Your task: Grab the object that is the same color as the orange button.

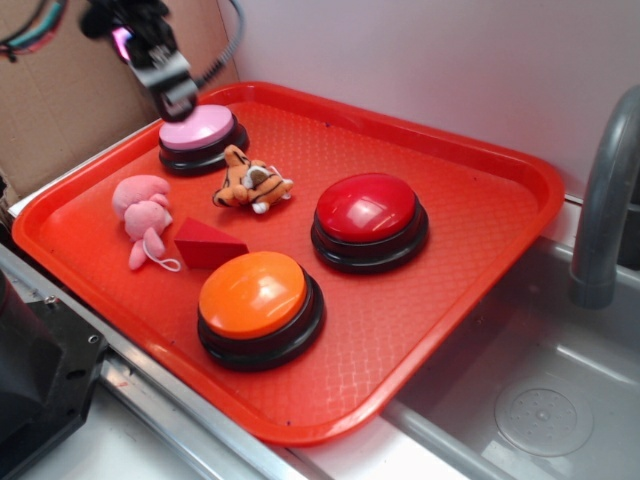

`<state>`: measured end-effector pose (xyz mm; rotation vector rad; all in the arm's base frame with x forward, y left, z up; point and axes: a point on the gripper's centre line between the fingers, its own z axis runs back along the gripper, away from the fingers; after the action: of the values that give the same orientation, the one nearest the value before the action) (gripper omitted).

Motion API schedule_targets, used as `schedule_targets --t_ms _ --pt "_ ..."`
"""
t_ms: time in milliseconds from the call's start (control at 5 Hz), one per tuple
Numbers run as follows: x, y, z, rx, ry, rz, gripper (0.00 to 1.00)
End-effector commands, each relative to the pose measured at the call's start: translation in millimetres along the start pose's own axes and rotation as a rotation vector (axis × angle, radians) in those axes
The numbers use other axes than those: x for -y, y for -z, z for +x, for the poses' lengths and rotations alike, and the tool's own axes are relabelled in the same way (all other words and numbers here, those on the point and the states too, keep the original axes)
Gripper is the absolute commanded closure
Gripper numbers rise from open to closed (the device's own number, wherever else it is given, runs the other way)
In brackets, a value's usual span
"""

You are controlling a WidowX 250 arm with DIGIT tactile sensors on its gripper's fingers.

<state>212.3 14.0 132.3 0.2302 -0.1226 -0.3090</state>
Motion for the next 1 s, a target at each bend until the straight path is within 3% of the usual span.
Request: schedule_targets --t_ms 0,200,600,800 --pt "-3 56 37 0.074 0.212 0.026 0.00" --pt "-6 91 53 0.028 0.211 0.017 0.00" --pt "-10 111 55 0.045 0.257 -0.050 0.00" --pt "-9 106 49 0.091 0.244 -0.081 1.00"
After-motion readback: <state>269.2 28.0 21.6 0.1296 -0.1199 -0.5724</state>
